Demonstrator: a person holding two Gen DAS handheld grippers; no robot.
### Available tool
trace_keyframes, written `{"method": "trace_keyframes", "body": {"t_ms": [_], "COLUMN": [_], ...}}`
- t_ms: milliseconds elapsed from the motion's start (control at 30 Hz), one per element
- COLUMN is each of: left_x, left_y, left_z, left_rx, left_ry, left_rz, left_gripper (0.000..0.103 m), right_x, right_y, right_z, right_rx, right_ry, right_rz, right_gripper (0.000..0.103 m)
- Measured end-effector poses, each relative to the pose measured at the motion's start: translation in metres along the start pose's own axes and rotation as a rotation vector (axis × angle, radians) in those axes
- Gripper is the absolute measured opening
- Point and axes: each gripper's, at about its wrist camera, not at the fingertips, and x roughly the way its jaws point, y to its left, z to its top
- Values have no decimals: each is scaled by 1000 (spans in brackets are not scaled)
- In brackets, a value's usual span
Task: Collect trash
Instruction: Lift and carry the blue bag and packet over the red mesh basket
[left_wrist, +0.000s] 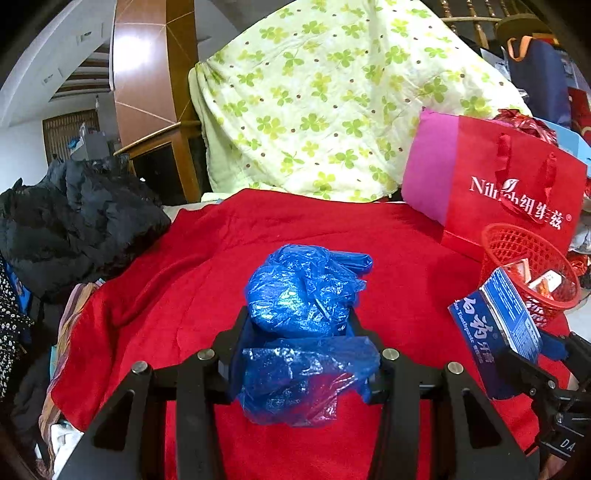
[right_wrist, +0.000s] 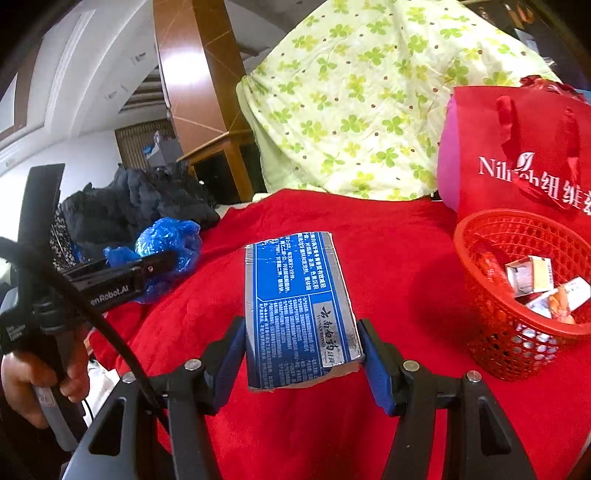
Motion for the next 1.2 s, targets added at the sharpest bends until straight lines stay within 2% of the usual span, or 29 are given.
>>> {"method": "trace_keyframes", "body": {"t_ms": [600,1200], "left_x": [-48,-48], "left_y": [-28,-29], "left_z": [-2,-8], "left_rx": [62,52], "left_ry": [-45,-37], "left_rz": [12,7], "left_gripper": [49,49], "right_x": [-54,-52], "right_y": [-11,-13], "right_z": [3,2], "right_rx": [31,33], "right_ry": [-104,-102], "right_rz": [3,12], "right_gripper": [63,63]}}
